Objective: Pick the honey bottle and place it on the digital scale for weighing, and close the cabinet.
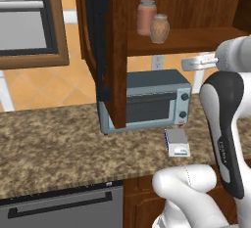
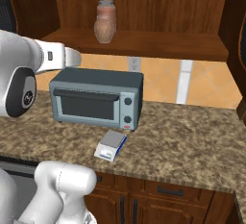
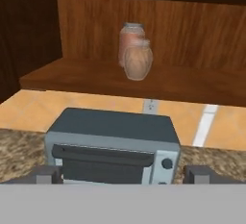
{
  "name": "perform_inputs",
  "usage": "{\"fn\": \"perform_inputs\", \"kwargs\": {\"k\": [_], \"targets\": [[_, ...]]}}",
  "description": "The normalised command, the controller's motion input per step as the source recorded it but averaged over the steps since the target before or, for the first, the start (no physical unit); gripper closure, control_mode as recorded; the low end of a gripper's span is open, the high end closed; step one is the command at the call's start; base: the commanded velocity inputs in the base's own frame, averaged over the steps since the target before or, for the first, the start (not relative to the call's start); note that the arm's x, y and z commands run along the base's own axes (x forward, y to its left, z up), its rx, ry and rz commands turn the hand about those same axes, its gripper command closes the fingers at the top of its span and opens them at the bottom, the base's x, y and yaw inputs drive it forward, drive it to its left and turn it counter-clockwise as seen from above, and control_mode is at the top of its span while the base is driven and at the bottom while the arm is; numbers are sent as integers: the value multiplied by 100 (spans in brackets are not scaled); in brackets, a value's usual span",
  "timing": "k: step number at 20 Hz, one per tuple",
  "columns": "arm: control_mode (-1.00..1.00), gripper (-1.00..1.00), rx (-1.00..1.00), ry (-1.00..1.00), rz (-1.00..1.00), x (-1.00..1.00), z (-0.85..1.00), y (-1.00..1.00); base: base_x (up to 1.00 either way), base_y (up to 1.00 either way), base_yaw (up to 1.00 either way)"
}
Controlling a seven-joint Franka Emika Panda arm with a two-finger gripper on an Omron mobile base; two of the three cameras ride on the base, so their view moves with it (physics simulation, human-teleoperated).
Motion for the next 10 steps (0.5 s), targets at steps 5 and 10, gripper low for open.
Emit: {"fn": "perform_inputs", "kwargs": {"k": [5, 10], "targets": [[-100, -100, 0, -15, 0, 1, 42, 0, 0, 0, 0], [-100, -100, 1, -16, 0, 0, 28, -1, 0, 0, 0]]}}
